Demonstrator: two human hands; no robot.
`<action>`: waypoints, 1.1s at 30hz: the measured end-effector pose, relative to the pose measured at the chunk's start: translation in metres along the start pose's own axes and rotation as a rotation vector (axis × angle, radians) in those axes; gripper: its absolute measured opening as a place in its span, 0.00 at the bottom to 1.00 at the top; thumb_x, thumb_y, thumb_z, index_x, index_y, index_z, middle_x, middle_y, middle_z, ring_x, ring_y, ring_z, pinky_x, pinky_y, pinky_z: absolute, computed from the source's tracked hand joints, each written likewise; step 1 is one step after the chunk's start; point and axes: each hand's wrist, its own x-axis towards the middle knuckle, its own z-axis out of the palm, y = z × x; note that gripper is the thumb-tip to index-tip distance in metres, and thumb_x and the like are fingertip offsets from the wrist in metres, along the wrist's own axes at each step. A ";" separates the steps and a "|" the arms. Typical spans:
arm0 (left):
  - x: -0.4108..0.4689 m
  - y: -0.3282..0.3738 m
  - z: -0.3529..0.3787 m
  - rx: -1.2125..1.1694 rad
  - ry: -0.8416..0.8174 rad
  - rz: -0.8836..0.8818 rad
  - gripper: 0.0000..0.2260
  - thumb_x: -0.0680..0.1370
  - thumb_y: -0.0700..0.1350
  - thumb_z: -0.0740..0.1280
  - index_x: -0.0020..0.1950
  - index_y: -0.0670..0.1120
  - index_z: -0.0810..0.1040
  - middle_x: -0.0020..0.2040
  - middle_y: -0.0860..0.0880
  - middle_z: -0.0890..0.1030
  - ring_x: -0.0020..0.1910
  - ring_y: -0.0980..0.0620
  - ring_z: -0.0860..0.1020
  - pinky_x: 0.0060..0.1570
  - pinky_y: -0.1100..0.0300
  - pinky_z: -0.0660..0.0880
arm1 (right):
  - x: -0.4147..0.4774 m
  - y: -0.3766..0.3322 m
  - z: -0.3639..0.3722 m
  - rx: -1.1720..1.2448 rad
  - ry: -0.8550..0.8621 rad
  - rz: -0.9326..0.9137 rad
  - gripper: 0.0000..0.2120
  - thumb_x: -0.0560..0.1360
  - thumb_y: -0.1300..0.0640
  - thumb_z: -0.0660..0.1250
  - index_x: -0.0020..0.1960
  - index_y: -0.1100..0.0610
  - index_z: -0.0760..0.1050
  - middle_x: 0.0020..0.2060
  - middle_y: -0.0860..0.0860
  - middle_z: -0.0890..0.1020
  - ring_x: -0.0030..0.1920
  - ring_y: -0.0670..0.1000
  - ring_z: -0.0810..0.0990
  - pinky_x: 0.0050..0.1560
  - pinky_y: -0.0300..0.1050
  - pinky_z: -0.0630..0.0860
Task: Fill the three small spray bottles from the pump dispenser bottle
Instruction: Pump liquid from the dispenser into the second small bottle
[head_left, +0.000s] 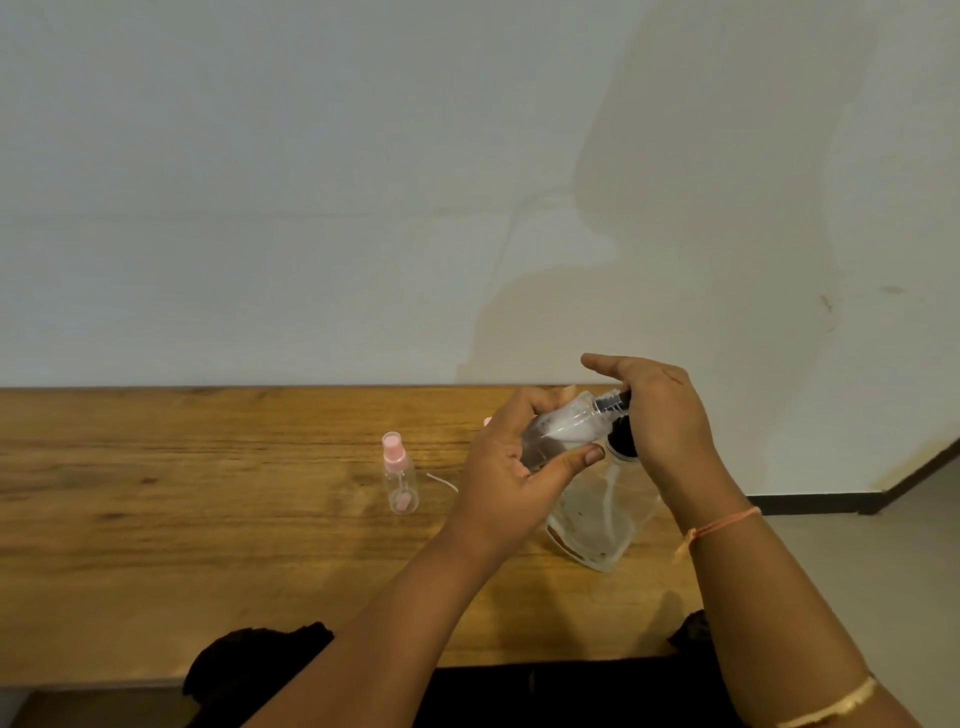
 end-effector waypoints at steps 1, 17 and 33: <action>0.000 -0.003 0.000 0.005 0.003 -0.004 0.18 0.68 0.42 0.74 0.47 0.66 0.75 0.46 0.63 0.80 0.48 0.62 0.79 0.45 0.67 0.76 | 0.001 0.002 0.002 -0.066 -0.010 -0.003 0.20 0.80 0.59 0.51 0.44 0.36 0.72 0.56 0.44 0.73 0.64 0.53 0.69 0.71 0.61 0.56; 0.000 -0.003 -0.001 0.014 -0.010 -0.016 0.17 0.68 0.43 0.74 0.46 0.63 0.75 0.45 0.63 0.80 0.46 0.62 0.79 0.43 0.66 0.77 | 0.008 0.011 -0.001 -0.200 -0.031 -0.003 0.20 0.79 0.65 0.53 0.65 0.49 0.72 0.65 0.53 0.70 0.63 0.49 0.67 0.67 0.39 0.61; 0.002 -0.003 -0.001 -0.002 -0.017 -0.015 0.15 0.67 0.46 0.75 0.46 0.62 0.75 0.45 0.62 0.80 0.46 0.62 0.79 0.44 0.59 0.80 | 0.008 0.010 -0.003 -0.244 -0.045 -0.029 0.19 0.79 0.64 0.53 0.61 0.48 0.76 0.62 0.50 0.73 0.62 0.49 0.69 0.65 0.39 0.61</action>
